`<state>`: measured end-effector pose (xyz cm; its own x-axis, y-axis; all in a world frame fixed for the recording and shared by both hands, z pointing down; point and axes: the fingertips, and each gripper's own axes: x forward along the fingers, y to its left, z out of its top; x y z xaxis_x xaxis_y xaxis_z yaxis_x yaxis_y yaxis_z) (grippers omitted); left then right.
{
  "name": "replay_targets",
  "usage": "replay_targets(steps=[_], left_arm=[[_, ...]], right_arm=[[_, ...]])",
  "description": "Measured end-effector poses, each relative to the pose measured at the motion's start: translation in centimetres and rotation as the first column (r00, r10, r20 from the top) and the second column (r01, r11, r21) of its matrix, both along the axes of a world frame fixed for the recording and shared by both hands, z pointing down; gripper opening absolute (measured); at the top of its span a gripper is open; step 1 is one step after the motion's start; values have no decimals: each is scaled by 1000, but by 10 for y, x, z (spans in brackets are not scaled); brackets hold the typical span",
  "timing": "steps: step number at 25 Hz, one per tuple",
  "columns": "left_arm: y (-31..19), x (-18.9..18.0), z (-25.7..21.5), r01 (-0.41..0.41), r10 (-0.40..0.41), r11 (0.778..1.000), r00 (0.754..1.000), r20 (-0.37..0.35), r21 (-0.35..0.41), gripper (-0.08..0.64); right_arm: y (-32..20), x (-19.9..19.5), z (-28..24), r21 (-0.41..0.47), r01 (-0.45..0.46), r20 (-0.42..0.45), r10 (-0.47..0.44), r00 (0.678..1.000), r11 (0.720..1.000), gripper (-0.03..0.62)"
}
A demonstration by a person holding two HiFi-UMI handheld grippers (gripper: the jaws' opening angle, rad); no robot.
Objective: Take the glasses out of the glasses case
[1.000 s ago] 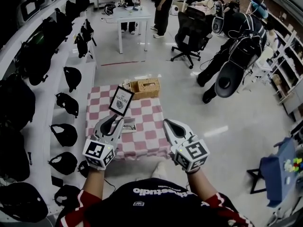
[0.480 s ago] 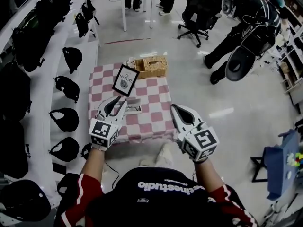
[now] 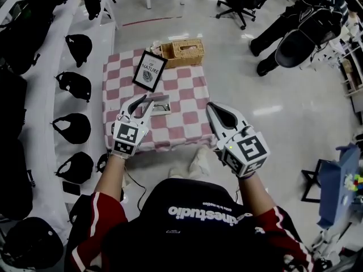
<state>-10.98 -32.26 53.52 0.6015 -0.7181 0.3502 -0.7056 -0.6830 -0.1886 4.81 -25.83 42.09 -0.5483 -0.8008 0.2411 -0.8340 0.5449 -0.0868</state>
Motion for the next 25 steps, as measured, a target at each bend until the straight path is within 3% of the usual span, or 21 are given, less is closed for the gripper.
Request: replay_targets(steps=[11,18,25], left_arm=[[-8,10,85,-77,95,991,980,174,-107,89],[-13,11,135,-110,152,982,945,290,-154,89],[-20,11,179,-113,182,968,930,320,-222,89]], right_arm=[[-23,8,32,-45,3,-18,-3,1000,999,3],[-29,12,44,-76,6,-23,-8,1000,997,3],[-32,21,64,-122,-21,-29,18,999,992,3]])
